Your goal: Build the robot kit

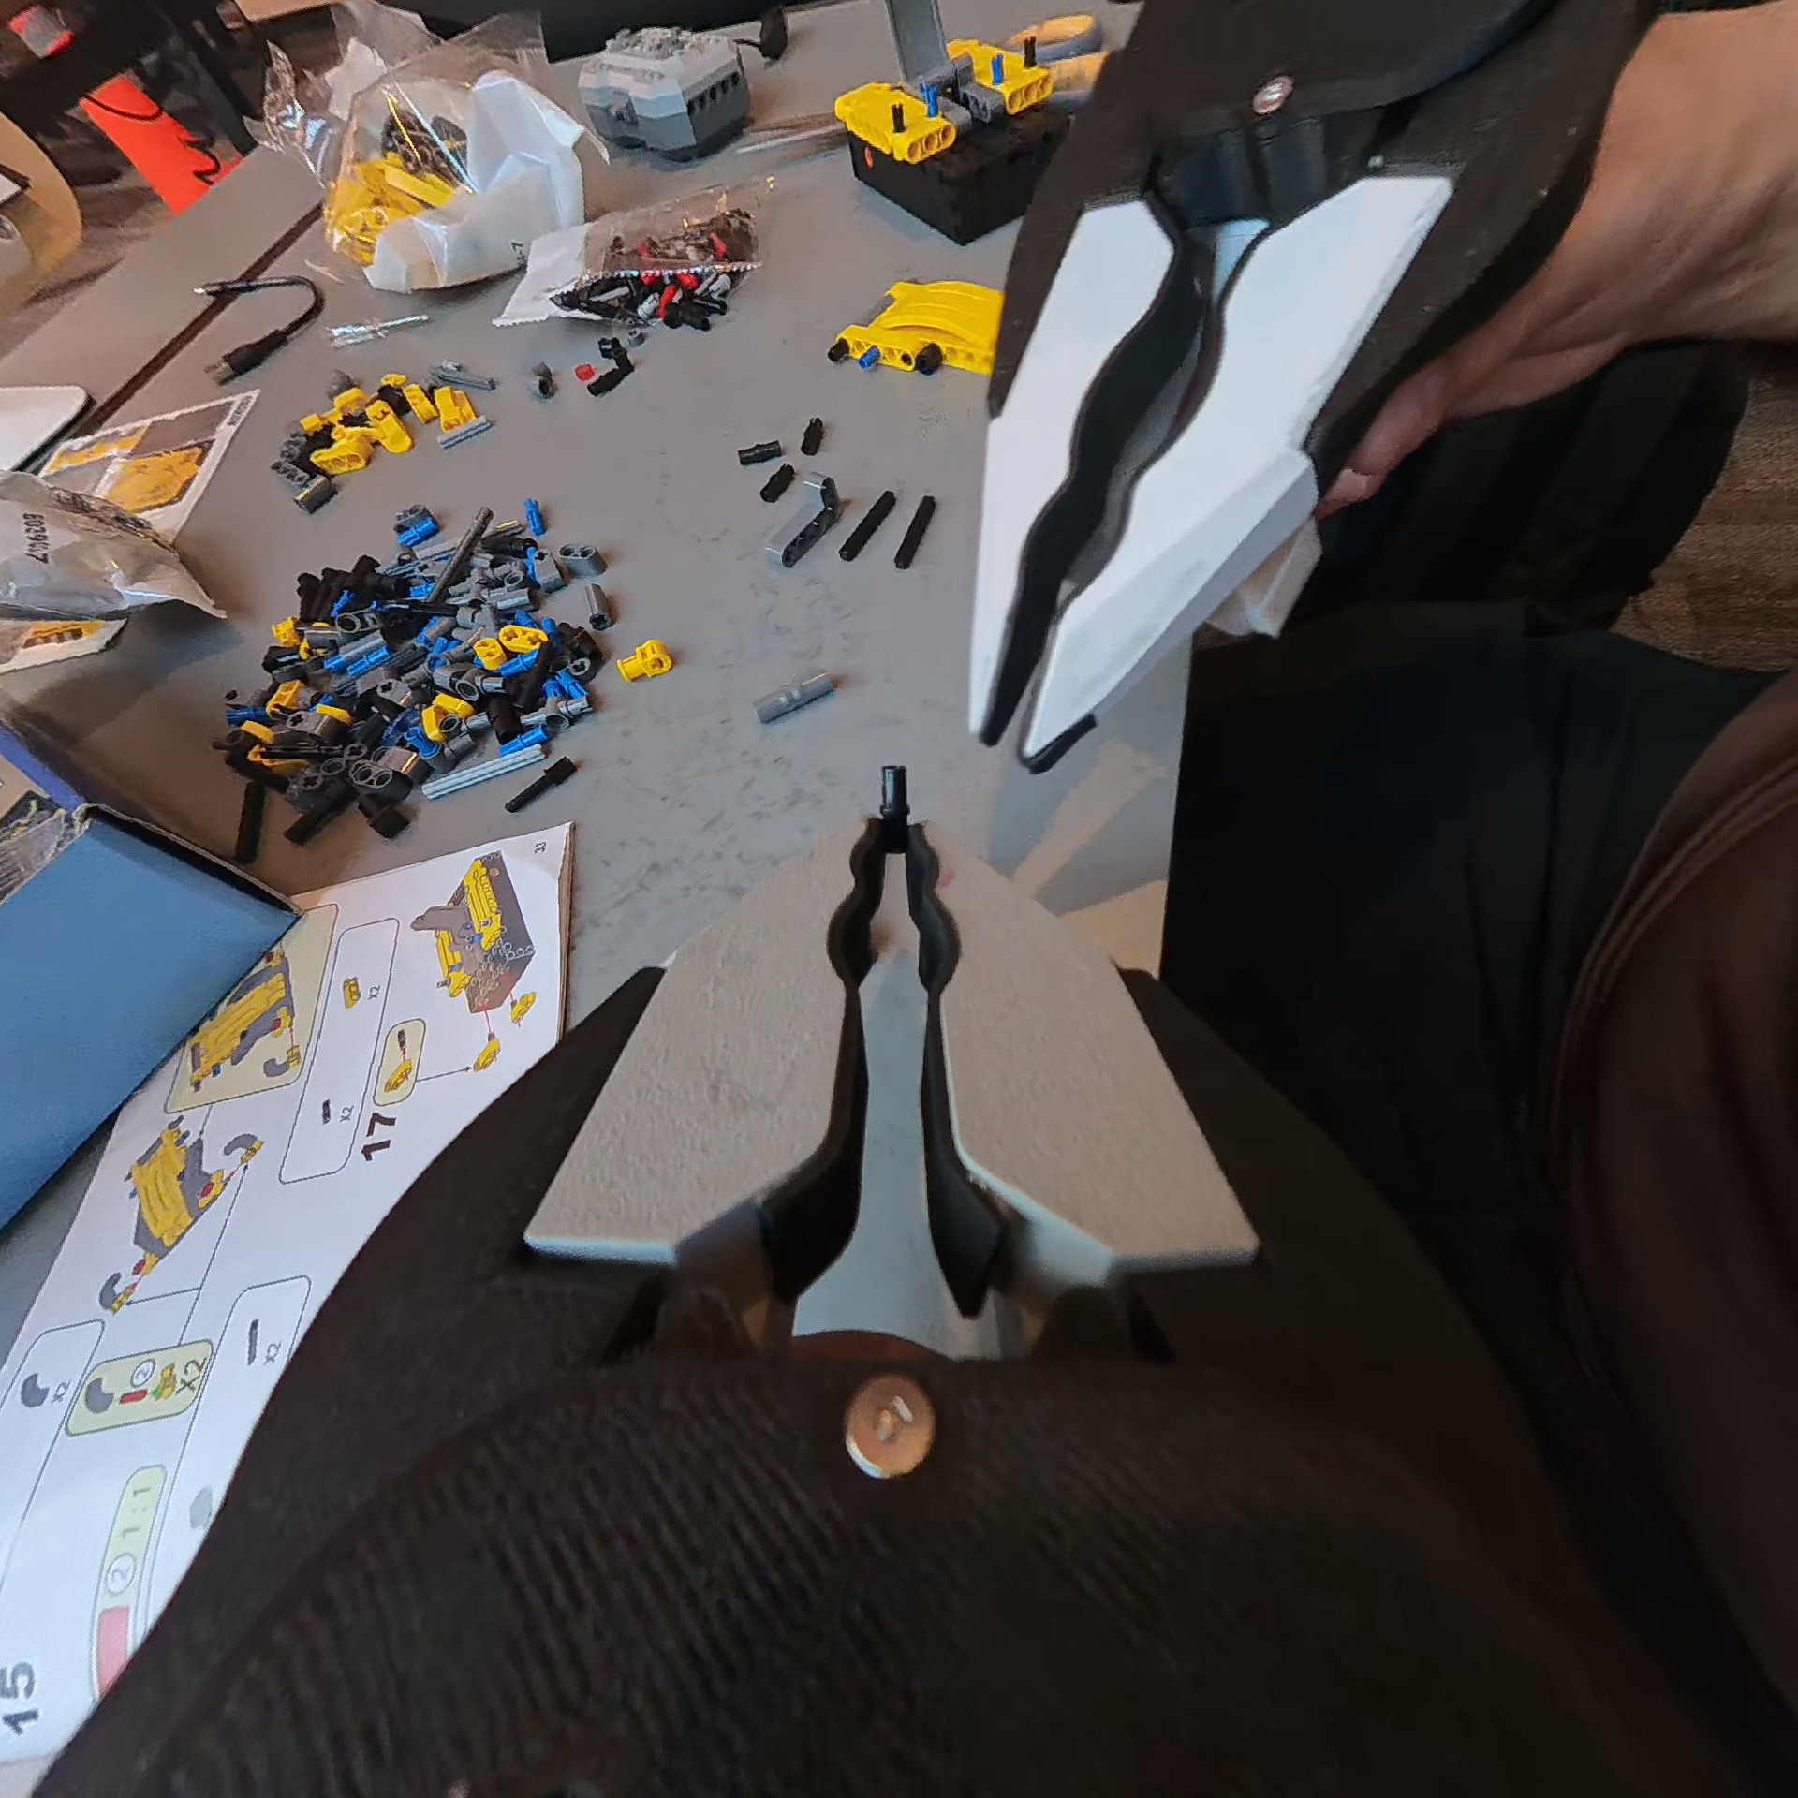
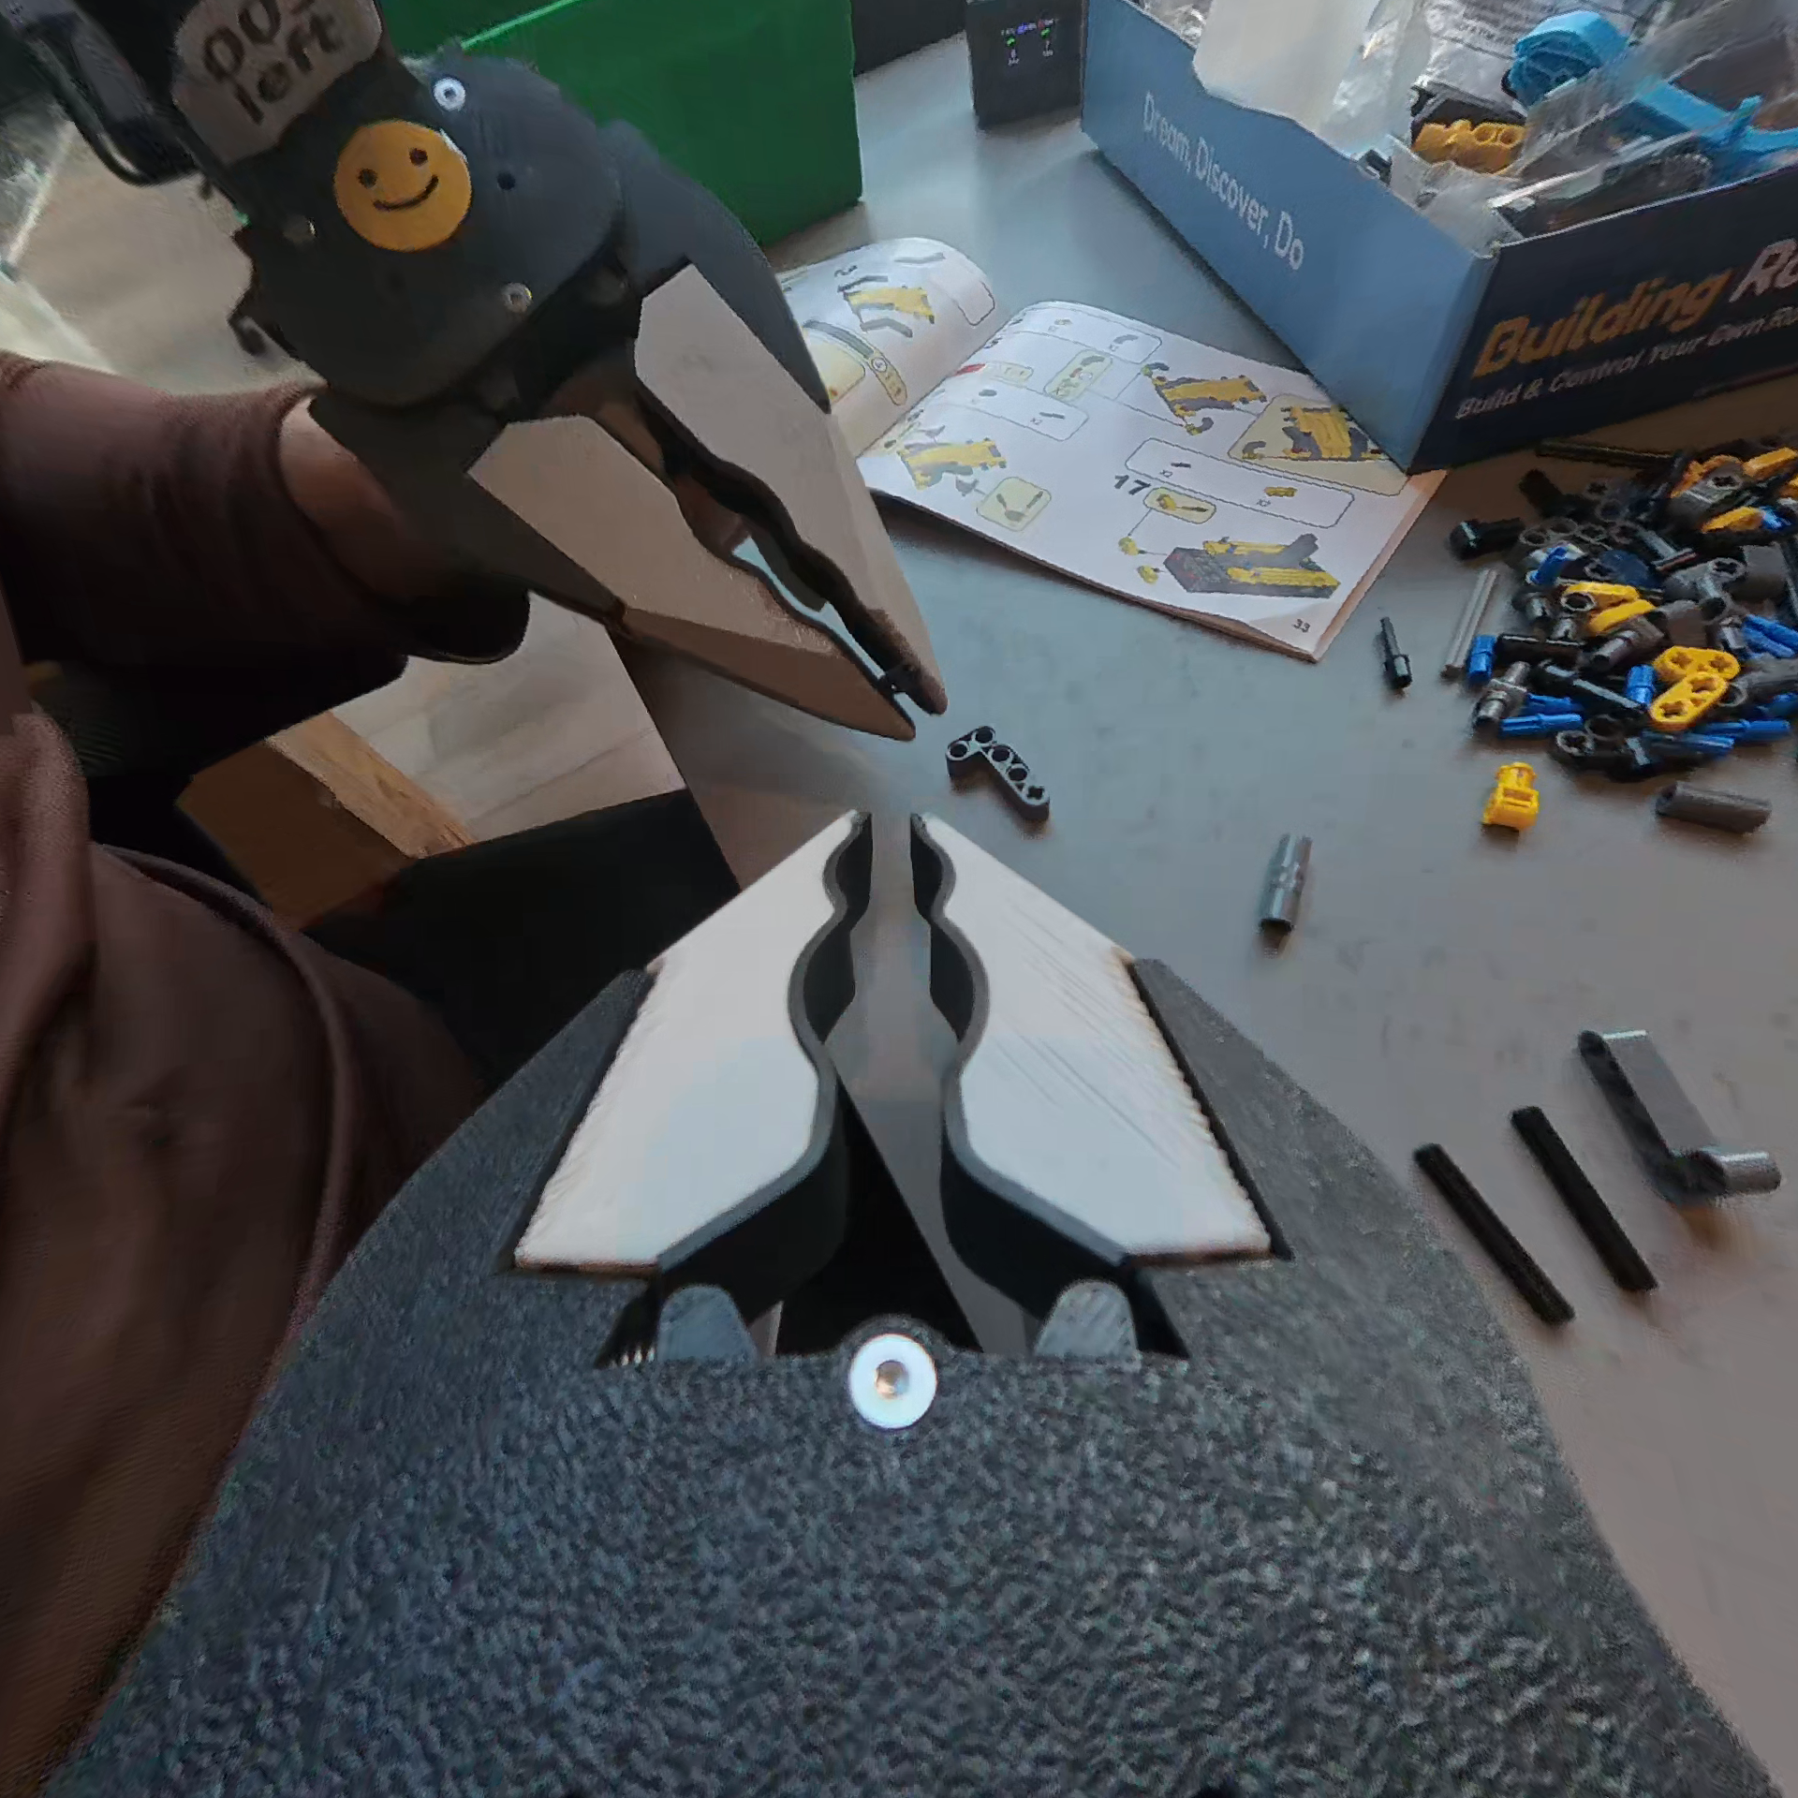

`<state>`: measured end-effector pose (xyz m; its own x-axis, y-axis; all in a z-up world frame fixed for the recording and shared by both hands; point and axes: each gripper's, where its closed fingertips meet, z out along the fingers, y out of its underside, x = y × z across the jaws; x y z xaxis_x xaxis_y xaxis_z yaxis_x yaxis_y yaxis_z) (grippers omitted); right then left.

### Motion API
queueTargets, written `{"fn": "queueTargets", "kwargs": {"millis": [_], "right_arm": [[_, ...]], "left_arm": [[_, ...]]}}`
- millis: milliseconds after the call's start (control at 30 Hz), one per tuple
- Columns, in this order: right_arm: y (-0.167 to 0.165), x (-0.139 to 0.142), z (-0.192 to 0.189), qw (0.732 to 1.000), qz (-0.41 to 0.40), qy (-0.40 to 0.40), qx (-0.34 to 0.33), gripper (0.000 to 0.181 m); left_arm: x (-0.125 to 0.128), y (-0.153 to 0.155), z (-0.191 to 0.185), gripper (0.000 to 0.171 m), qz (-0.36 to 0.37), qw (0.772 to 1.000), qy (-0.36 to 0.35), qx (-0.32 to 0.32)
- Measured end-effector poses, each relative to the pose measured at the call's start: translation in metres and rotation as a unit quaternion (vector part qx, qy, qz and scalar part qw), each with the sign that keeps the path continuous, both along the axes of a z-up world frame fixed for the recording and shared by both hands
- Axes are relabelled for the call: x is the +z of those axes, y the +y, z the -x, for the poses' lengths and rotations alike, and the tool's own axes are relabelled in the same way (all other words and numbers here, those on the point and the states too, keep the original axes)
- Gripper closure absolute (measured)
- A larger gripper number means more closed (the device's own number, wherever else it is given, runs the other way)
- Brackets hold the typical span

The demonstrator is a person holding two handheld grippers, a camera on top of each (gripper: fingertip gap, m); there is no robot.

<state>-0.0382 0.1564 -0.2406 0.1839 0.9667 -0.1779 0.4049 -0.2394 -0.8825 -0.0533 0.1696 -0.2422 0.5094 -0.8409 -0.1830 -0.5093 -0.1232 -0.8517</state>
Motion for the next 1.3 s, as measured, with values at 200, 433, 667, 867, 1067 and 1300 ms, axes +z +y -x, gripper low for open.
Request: {"fn": "queueTargets", "kwargs": {"millis": [200, 433, 667, 867, 1067, 1300], "right_arm": [[0.005, -0.002, -0.007, 1.000, -0.006, 0.011, -0.007, 0.174], [0.010, 0.006, -0.004, 0.999, -0.012, 0.046, 0.002, 0.172], [0.018, 0.039, 0.024, 0.997, -0.042, 0.055, 0.036, 0.169], [0.033, 0.055, 0.053, 0.993, -0.046, 0.072, 0.080, 0.168], [0.040, 0.055, 0.064, 0.992, -0.020, 0.081, 0.092, 0.168], [0.037, 0.053, 0.057, 0.992, -0.045, 0.074, 0.095, 0.171]], "left_arm": [[-0.006, 0.001, -0.002, 0.171, 0.015, 1.000, 0.012, -0.003], [-0.014, 0.008, 0.000, 0.171, -0.008, 0.998, 0.057, 0.024], [-0.002, 0.014, 0.007, 0.171, -0.041, 0.997, 0.034, 0.053], [0.006, 0.021, 0.019, 0.171, -0.057, 0.996, 0.016, 0.065], [0.015, 0.028, 0.034, 0.171, -0.055, 0.995, -0.023, 0.084], [0.029, 0.028, 0.043, 0.171, -0.048, 0.992, -0.088, 0.083]]}}
